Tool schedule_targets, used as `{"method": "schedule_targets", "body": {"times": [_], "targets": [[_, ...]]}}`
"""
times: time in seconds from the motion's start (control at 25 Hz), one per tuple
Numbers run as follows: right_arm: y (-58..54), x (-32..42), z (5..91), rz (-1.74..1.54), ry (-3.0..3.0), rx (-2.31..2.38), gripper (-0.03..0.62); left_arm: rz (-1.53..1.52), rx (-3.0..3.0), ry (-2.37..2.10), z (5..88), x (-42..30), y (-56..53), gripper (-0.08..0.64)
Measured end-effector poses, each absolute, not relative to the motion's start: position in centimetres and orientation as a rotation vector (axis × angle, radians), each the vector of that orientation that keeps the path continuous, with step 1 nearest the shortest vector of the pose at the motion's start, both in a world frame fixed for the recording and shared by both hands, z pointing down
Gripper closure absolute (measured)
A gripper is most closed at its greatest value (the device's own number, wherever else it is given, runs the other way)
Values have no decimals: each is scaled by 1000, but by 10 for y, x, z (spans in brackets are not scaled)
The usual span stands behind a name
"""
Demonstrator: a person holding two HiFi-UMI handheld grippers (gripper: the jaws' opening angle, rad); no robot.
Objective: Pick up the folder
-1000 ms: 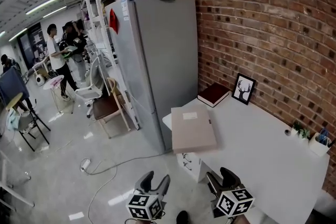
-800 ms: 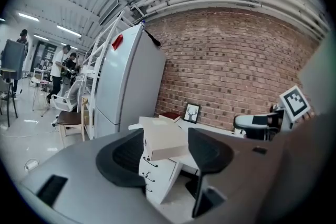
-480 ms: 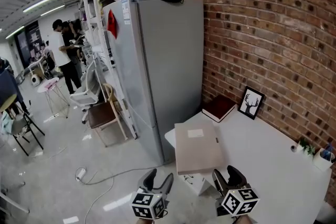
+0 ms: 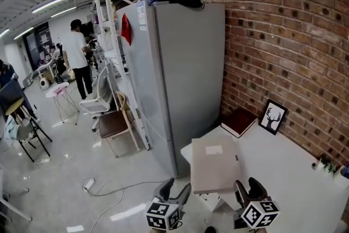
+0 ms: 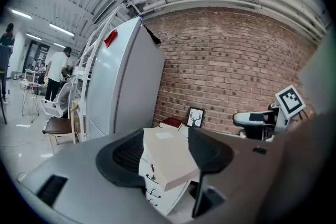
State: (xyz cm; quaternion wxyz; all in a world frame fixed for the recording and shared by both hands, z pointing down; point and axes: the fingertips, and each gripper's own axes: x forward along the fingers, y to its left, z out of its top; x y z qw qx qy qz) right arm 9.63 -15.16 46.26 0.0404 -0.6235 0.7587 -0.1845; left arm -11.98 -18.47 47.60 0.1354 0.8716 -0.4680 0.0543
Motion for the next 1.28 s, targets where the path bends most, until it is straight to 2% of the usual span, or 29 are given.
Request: {"method": "schedule_targets", "body": {"times": [1.28], "targets": [[-289,131,478,-606,2405,-1822,344,135,2443,-1573,465,-114,-308,318]]}}
